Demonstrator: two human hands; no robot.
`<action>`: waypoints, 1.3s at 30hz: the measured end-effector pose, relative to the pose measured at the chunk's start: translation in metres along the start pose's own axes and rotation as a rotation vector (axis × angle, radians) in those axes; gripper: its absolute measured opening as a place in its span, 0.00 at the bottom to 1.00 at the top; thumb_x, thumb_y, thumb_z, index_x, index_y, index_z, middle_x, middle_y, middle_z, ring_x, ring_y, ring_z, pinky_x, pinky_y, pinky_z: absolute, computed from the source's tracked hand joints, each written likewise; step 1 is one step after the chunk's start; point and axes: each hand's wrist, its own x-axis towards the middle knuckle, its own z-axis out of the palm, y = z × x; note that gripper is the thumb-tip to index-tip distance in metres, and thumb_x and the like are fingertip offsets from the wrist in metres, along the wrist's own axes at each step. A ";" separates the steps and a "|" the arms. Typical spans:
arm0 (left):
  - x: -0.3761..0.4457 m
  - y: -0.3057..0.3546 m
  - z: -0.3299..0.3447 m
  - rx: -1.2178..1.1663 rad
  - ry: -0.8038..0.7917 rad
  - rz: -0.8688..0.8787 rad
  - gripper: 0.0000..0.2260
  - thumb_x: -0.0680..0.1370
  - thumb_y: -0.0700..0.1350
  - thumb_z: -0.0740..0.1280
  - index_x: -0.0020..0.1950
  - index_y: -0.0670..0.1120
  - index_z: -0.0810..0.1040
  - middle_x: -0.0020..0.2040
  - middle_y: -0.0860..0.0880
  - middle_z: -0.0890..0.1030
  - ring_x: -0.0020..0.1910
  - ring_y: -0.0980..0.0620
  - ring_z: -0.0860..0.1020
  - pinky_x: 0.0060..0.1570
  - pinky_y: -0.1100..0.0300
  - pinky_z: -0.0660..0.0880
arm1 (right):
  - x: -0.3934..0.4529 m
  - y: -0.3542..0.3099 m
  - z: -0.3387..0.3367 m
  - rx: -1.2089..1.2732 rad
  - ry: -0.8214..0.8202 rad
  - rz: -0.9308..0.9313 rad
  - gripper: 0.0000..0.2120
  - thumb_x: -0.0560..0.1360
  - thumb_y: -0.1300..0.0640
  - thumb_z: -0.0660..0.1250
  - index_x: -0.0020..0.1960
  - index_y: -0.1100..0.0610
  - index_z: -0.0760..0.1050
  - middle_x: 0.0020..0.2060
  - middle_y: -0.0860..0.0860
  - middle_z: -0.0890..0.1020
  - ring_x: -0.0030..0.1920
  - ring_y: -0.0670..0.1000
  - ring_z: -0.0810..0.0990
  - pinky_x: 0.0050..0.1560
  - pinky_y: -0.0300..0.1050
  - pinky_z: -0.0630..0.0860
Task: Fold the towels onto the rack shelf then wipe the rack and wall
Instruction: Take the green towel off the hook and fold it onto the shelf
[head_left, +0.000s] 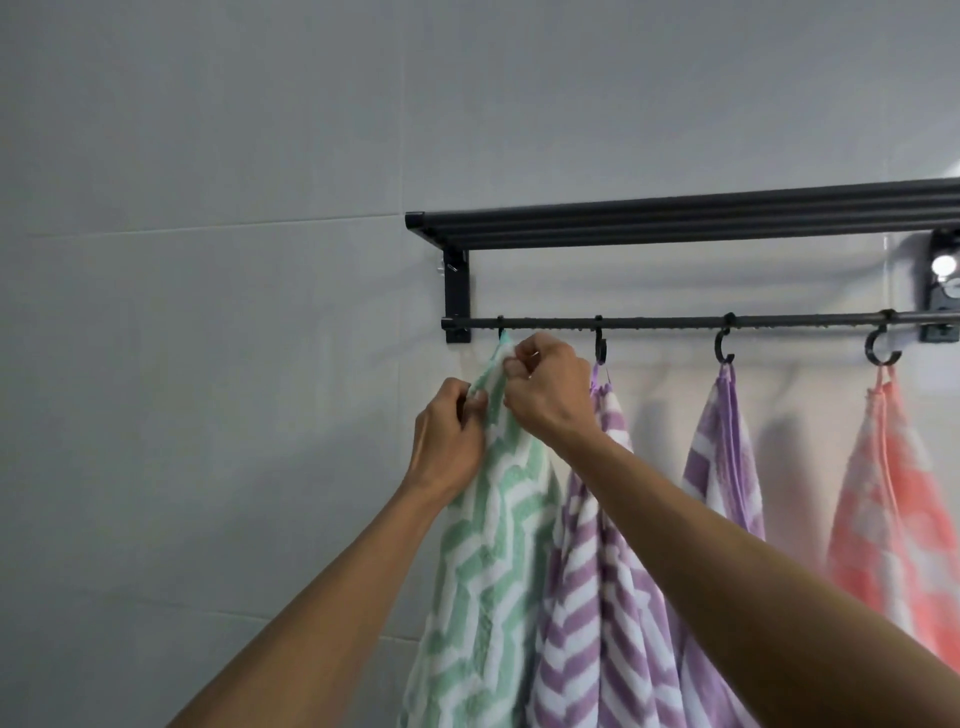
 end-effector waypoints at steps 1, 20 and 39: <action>-0.001 0.004 0.000 0.001 0.023 0.015 0.11 0.85 0.49 0.57 0.49 0.44 0.73 0.39 0.50 0.76 0.35 0.54 0.72 0.31 0.66 0.67 | 0.000 -0.002 -0.001 0.001 0.018 -0.019 0.02 0.78 0.59 0.65 0.49 0.55 0.77 0.44 0.52 0.83 0.45 0.55 0.83 0.49 0.53 0.82; -0.040 0.013 -0.085 -0.079 0.259 -0.119 0.11 0.85 0.50 0.54 0.48 0.47 0.69 0.40 0.50 0.75 0.38 0.52 0.74 0.36 0.55 0.70 | -0.081 -0.035 -0.009 0.597 -0.757 0.299 0.28 0.73 0.57 0.76 0.69 0.55 0.68 0.44 0.54 0.83 0.39 0.51 0.80 0.42 0.48 0.79; -0.169 0.052 -0.126 0.185 0.257 -0.198 0.11 0.85 0.49 0.53 0.50 0.46 0.69 0.44 0.46 0.77 0.46 0.41 0.76 0.43 0.49 0.72 | -0.241 -0.045 -0.088 0.458 -0.828 0.528 0.32 0.58 0.55 0.85 0.59 0.64 0.81 0.53 0.59 0.86 0.54 0.61 0.85 0.60 0.59 0.80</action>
